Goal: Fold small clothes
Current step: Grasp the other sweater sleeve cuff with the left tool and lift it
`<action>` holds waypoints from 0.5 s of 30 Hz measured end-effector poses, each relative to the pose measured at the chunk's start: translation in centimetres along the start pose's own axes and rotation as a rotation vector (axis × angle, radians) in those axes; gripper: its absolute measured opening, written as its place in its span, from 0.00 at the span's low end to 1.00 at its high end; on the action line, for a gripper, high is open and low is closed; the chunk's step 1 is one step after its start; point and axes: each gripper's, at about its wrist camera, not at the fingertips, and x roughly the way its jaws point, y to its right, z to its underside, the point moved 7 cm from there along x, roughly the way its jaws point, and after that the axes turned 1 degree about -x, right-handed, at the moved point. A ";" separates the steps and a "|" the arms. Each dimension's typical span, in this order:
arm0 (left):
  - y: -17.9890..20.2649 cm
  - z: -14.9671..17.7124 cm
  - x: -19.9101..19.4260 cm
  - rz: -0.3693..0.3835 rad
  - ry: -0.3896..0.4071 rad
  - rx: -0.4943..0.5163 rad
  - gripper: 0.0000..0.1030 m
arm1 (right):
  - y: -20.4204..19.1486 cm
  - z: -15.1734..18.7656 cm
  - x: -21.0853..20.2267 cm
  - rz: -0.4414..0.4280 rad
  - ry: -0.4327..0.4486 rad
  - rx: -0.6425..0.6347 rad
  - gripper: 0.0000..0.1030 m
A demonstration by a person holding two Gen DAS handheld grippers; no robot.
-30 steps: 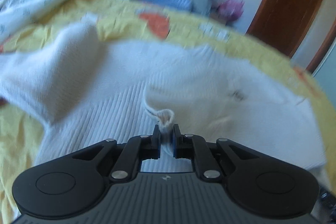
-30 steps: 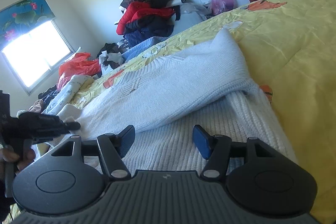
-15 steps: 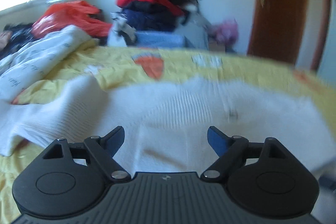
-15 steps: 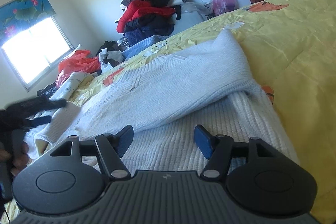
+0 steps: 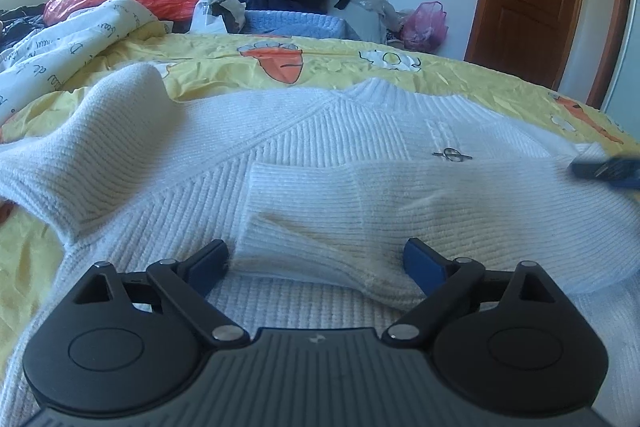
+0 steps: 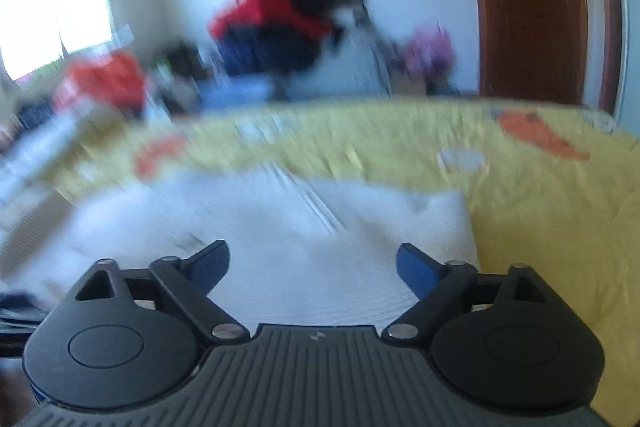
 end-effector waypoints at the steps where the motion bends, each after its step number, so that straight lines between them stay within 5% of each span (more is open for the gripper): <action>1: 0.0 0.0 0.0 0.005 0.000 -0.001 0.93 | 0.6 0.5 1.5 0.030 -0.048 0.005 0.88; 10: -0.4 -0.1 -0.7 0.032 0.000 -0.009 0.99 | 1.2 2.9 3.2 0.108 -0.038 -0.074 0.91; 15: -5.1 -0.5 -6.5 0.056 0.148 -0.164 0.99 | 1.6 3.1 2.0 0.083 -0.015 -0.046 0.93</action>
